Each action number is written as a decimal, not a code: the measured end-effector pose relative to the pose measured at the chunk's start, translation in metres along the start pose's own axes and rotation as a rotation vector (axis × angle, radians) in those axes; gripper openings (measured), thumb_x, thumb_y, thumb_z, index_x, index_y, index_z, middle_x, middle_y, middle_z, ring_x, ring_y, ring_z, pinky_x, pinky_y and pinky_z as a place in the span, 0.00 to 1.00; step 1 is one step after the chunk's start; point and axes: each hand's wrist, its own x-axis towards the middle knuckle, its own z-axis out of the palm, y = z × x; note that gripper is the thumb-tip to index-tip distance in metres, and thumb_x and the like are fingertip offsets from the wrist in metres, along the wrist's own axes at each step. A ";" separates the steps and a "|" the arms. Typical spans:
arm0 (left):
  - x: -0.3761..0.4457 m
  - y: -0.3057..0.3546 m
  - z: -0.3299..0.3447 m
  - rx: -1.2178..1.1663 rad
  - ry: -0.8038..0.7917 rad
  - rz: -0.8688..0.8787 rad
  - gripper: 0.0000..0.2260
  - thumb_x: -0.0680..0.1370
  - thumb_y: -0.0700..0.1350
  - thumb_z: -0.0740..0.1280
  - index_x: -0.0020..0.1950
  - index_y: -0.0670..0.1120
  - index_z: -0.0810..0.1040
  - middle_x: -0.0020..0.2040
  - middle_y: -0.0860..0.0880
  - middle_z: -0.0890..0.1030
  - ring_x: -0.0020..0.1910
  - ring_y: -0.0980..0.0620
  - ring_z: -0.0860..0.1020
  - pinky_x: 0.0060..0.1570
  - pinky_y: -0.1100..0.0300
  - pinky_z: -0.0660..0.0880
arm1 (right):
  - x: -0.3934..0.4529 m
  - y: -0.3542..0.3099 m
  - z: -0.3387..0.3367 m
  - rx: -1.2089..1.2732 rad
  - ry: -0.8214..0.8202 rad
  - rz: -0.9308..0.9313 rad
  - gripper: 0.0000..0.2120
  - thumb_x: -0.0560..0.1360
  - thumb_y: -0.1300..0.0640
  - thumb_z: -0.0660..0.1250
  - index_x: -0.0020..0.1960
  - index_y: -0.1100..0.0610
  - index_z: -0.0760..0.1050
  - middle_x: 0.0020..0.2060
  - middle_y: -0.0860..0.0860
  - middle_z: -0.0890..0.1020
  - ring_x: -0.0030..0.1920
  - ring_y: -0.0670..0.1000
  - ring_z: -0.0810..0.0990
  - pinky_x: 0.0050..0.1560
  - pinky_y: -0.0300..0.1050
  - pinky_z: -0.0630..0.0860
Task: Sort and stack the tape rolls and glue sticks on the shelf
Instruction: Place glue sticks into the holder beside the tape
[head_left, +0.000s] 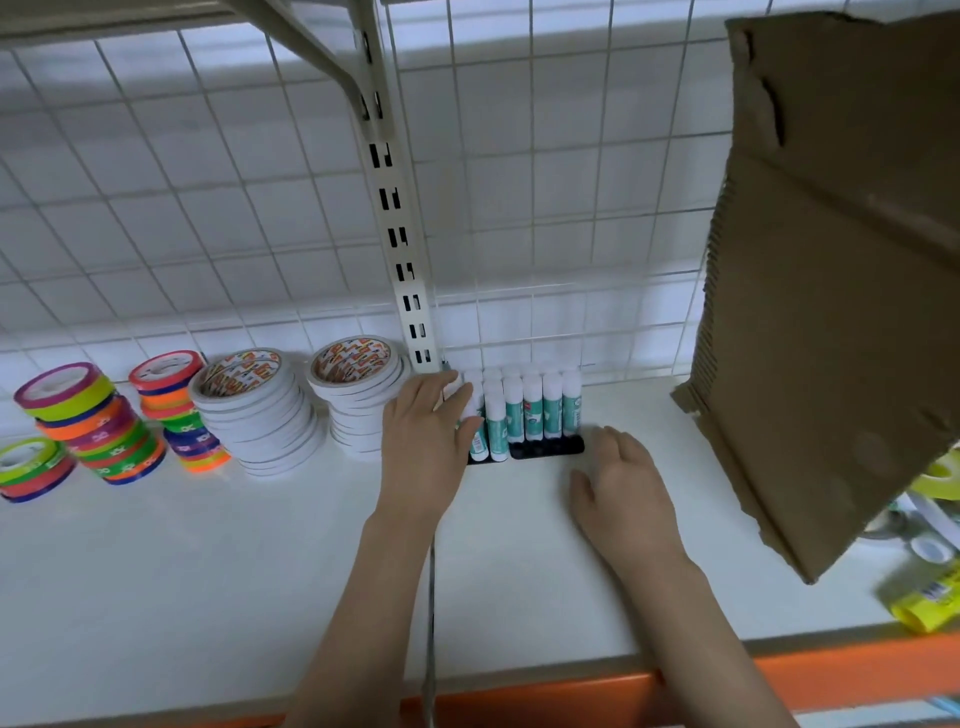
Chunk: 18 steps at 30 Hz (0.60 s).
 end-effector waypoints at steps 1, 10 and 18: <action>0.000 0.000 0.001 0.003 -0.023 0.002 0.18 0.72 0.49 0.61 0.54 0.40 0.81 0.55 0.42 0.80 0.56 0.44 0.73 0.52 0.48 0.74 | 0.000 0.000 0.000 -0.019 -0.039 0.009 0.25 0.73 0.61 0.64 0.69 0.65 0.66 0.64 0.60 0.72 0.67 0.60 0.67 0.68 0.48 0.64; -0.011 0.017 0.004 0.031 -0.169 -0.020 0.23 0.74 0.48 0.56 0.64 0.39 0.75 0.64 0.41 0.76 0.63 0.39 0.73 0.61 0.40 0.68 | 0.002 0.003 0.001 -0.132 -0.158 0.023 0.25 0.80 0.52 0.54 0.74 0.61 0.59 0.73 0.54 0.62 0.73 0.54 0.57 0.72 0.41 0.51; -0.013 0.025 0.002 0.162 -0.193 -0.063 0.24 0.70 0.41 0.62 0.65 0.40 0.74 0.64 0.42 0.76 0.63 0.40 0.74 0.62 0.42 0.61 | 0.001 0.004 0.002 -0.141 -0.168 0.007 0.24 0.80 0.52 0.54 0.73 0.62 0.61 0.72 0.55 0.64 0.73 0.56 0.58 0.73 0.46 0.53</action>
